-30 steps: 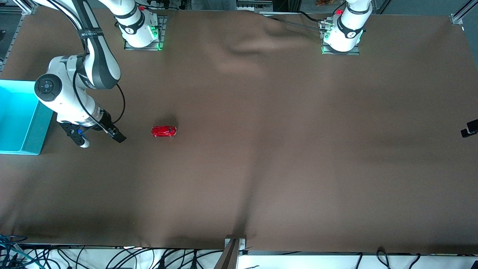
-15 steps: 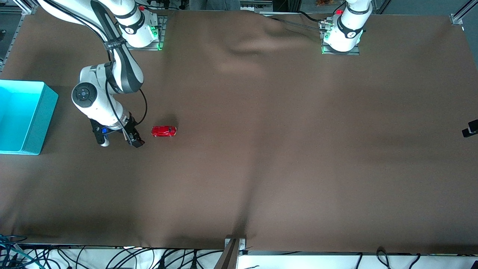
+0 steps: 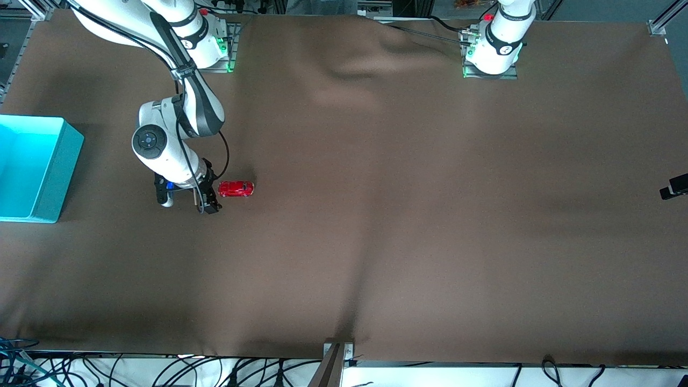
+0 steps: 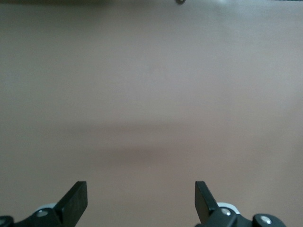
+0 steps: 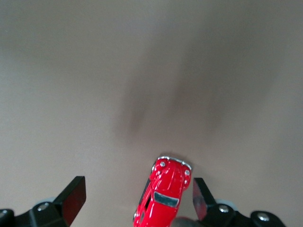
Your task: Wind red beetle toy and store in blue box
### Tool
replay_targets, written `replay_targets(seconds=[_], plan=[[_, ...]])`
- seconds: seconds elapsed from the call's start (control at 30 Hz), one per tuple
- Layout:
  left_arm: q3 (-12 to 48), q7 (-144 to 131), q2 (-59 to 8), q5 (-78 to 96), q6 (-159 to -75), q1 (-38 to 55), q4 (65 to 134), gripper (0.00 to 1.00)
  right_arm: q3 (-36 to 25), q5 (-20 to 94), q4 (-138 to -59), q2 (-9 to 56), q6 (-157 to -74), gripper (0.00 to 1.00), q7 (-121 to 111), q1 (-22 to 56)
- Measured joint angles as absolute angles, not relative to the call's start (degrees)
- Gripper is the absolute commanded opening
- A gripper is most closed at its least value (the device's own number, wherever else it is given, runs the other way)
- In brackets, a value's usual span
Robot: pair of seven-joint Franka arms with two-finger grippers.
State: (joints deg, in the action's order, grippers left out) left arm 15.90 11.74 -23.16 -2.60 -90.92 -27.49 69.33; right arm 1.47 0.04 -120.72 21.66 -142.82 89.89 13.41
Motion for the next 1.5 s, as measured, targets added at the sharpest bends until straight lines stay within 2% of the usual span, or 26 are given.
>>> replay_targets(seconds=[0.87,0.9,1.0,1.07,1.17,1.23,1.3,1.33,1.43,1.5], plan=[[15.9,13.4,-23.1,-2.3,-90.9,-29.2,69.2,1.00,1.8,0.0,-120.7,25.9,-144.7,1.00,101.4,17.5],[15.9,13.6,-23.1,-2.3,-90.9,-29.5,69.2,1.00,1.8,0.0,-120.7,26.1,-144.8,0.96,101.4,17.6],[15.9,13.8,-23.1,-2.3,-90.9,-30.4,69.2,1.00,1.8,0.0,-120.7,26.7,-145.1,0.64,101.5,17.8],[15.9,13.8,-23.1,-2.3,-90.9,-30.7,69.2,1.00,1.8,0.0,-120.7,26.9,-145.1,0.46,101.5,17.8],[15.9,13.7,-23.1,-2.3,-90.9,-30.8,69.2,1.00,1.7,0.0,-120.7,27.0,-145.2,0.41,101.8,17.8],[15.9,13.6,-23.1,-2.3,-90.9,-30.8,69.2,1.00,1.7,0.0,-120.7,27.0,-145.2,0.30,102.5,17.8],[15.9,13.6,-23.1,-2.3,-90.9,-30.9,69.2,1.00,1.7,0.0,-120.7,27.0,-145.2,0.28,103.0,17.8],[15.9,13.6,-23.1,-2.3,-90.9,-31.0,69.2,1.00,1.7,0.0,-120.7,27.0,-145.2,0.24,103.3,17.8],[15.9,13.6,-23.0,-2.3,-90.8,-31.2,69.2,1.00,1.7,0.0,-120.7,27.0,-145.2,0.00,103.6,17.8],[15.9,13.7,-23.0,-2.3,-90.6,-31.3,69.2,1.00,1.7,0.0,-120.7,27.0,-145.2,0.00,103.6,17.8]])
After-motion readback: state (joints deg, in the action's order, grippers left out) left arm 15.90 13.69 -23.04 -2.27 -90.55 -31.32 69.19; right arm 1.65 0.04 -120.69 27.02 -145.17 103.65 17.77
